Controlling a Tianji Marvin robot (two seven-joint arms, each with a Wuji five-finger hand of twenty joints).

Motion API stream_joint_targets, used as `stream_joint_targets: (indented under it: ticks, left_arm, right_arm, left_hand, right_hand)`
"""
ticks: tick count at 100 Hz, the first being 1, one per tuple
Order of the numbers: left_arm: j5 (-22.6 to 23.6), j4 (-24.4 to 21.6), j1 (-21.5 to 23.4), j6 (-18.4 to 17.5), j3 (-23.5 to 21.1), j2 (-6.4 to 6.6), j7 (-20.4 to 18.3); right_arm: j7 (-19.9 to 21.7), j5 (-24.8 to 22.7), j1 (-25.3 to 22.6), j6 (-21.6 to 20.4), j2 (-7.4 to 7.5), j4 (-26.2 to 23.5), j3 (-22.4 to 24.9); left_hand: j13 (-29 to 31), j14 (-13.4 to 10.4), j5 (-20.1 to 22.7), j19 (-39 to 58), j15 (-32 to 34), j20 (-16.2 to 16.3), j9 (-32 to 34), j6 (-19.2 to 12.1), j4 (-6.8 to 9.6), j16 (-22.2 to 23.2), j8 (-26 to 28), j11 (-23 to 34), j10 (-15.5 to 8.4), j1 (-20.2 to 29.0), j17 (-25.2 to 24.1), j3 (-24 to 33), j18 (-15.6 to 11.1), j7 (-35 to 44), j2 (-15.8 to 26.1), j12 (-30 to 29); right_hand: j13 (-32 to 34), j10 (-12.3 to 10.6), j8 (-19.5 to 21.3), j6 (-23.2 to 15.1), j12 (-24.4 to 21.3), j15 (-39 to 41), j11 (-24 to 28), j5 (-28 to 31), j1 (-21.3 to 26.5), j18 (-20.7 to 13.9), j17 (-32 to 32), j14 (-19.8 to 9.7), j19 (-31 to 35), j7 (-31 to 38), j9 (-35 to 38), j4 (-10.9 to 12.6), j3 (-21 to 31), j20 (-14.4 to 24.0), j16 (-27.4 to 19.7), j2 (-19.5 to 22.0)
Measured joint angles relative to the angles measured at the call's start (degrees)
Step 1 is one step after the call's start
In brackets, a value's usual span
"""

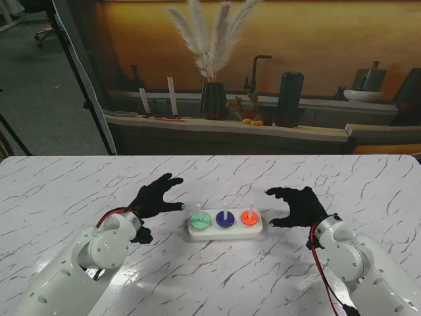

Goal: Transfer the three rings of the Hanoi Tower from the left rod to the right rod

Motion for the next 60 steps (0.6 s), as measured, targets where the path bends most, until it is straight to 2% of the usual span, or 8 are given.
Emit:
stream_joint_targets:
  ticks: [18, 38, 45, 60]
  left_arm:
    - [0.4, 0.2, 0.6, 0.2, -0.5, -0.1, 0.8]
    - [0.5, 0.3, 1.0, 0.4, -1.0, -0.15, 1.0]
    - [0.5, 0.3, 1.2, 0.5, -1.1, -0.14, 1.0]
    - [0.3, 0.3, 1.3, 0.7, -1.1, -0.14, 1.0]
  right_arm:
    - [-0.4, -2.9, 2.7, -3.4, 0.42, 2.4, -2.5]
    - [-1.9, -4.2, 4.8, -4.1, 0.66, 4.3, -5.2]
    - [-2.7, -5.7, 5.7, -4.3, 0.72, 5.1, -6.2]
    - [-2.4, -5.8, 7.1, -4.5, 0.89, 6.2, -8.1]
  left_hand:
    - [0.9, 0.0, 0.0, 0.0, 0.7, 0.0, 0.6, 0.0, 0.0, 0.0, 0.0, 0.2, -0.1, 0.0, 0.0, 0.0, 0.0, 0.0, 0.0, 0.1]
    - [0.9, 0.0, 0.0, 0.0, 0.7, 0.0, 0.6, 0.0, 0.0, 0.1, 0.0, 0.2, -0.1, 0.0, 0.0, -0.5, 0.0, 0.0, 0.0, 0.1]
    - [0.9, 0.0, 0.0, 0.0, 0.7, 0.0, 0.6, 0.0, 0.0, 0.2, 0.0, 0.2, -0.1, 0.0, 0.0, -0.5, 0.0, 0.0, 0.0, 0.1]
    - [0.9, 0.0, 0.0, 0.0, 0.7, 0.0, 0.6, 0.0, 0.0, 0.2, 0.0, 0.2, -0.1, 0.0, 0.0, -0.5, 0.0, 0.0, 0.0, 0.4]
  right_hand:
    - [0.0, 0.1, 0.0, -0.6, 0.0, 0.8, 0.0, 0.0, -1.3, 0.0, 0.3, 0.0, 0.2, 0.0, 0.0, 0.0, 2.7, 0.9, 0.1, -2.1]
    - [-1.0, 0.6, 0.0, -0.6, 0.0, 0.9, 0.0, 0.0, -2.1, 0.0, 0.3, 0.0, 0.2, -0.1, -0.2, 0.0, 3.5, 1.0, 0.1, -2.2]
    - [-1.7, 0.9, 0.0, -0.6, 0.0, 0.8, 0.4, -0.1, -2.6, 0.0, 0.3, 0.0, 0.2, -0.6, -1.8, 0.0, 4.3, 1.1, 0.1, -3.3]
    - [-1.7, 1.1, 0.0, -0.6, 0.9, 2.3, 0.6, -1.1, -3.2, 0.0, 0.3, 0.0, 0.2, -0.9, -2.5, 0.0, 6.2, 1.7, 1.5, -5.2]
